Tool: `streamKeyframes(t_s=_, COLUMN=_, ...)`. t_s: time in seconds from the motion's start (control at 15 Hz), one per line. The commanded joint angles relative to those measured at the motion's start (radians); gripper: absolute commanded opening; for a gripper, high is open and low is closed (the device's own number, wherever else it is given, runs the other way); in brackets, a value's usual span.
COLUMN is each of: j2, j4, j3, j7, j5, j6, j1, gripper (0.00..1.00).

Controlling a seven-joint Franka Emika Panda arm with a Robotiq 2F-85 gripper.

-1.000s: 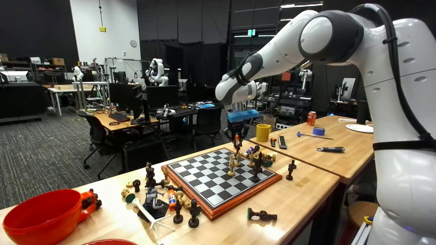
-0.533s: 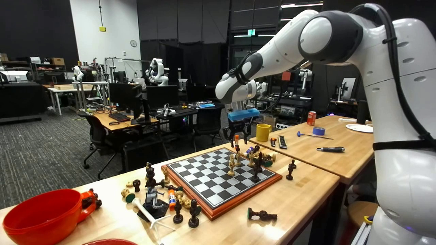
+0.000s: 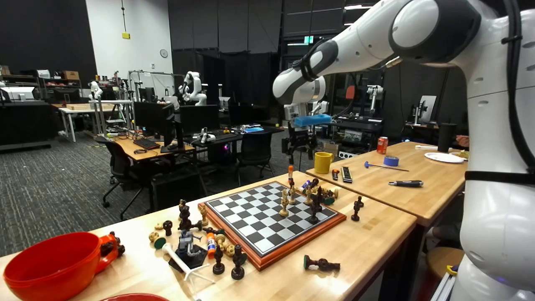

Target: Shift one chess piece to the board

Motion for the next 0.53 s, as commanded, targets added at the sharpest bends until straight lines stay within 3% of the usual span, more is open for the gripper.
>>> streamKeyframes(t_s=0.0, j2=-0.123, j4=-0.053, j3=-0.002, j7=-0.142, j5=-0.012, j6=-0.078, j1=-0.026, gripper=1.0)
streamKeyframes(t_s=0.07, j2=-0.147, j4=-0.058, j3=-0.007, j7=-0.166, j5=-0.025, j6=-0.107, j1=-0.031, gripper=1.0)
streamKeyframes(t_s=0.13, j2=-0.075, j4=-0.007, j3=-0.001, j7=-0.113, j5=-0.008, j6=-0.078, j1=-0.025, gripper=1.0)
streamKeyframes(t_s=0.47, j2=-0.124, j4=-0.033, j3=-0.007, j7=-0.153, j5=-0.012, j6=-0.107, j1=-0.034, gripper=1.0)
